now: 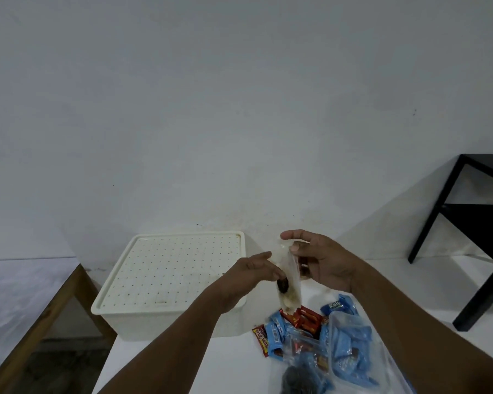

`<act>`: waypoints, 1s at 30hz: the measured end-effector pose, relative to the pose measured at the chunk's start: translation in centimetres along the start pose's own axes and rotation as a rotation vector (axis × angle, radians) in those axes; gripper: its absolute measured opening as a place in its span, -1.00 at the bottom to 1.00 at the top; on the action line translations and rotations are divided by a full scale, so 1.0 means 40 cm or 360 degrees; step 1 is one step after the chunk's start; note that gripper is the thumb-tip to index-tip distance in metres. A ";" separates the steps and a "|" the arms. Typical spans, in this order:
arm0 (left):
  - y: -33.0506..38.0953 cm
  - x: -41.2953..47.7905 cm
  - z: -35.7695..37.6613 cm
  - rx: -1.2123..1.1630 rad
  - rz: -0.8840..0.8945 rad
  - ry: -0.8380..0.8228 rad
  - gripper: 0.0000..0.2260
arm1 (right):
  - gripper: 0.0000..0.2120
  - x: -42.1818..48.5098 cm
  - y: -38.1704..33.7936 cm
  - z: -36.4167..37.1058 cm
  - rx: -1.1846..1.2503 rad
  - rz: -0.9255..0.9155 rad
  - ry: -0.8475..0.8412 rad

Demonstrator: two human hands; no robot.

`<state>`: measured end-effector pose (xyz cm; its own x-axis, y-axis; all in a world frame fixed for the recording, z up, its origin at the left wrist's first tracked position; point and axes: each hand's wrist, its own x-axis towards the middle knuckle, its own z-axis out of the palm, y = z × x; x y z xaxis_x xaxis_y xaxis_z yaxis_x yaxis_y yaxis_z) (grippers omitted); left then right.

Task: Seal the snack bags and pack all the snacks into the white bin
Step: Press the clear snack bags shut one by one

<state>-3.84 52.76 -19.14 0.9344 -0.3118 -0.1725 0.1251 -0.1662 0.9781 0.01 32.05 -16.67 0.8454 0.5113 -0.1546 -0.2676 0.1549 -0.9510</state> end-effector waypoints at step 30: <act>-0.375 0.552 0.199 0.0364 -0.0247 0.0596 -0.80 | -0.79 0.297 0.356 -0.488 -0.0543 0.0397 0.0686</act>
<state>12.25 40.91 -38.54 0.9718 0.0854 -0.2199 0.2356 -0.3996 0.8859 15.28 23.83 -37.27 0.9066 0.0974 -0.4106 -0.3787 -0.2418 -0.8934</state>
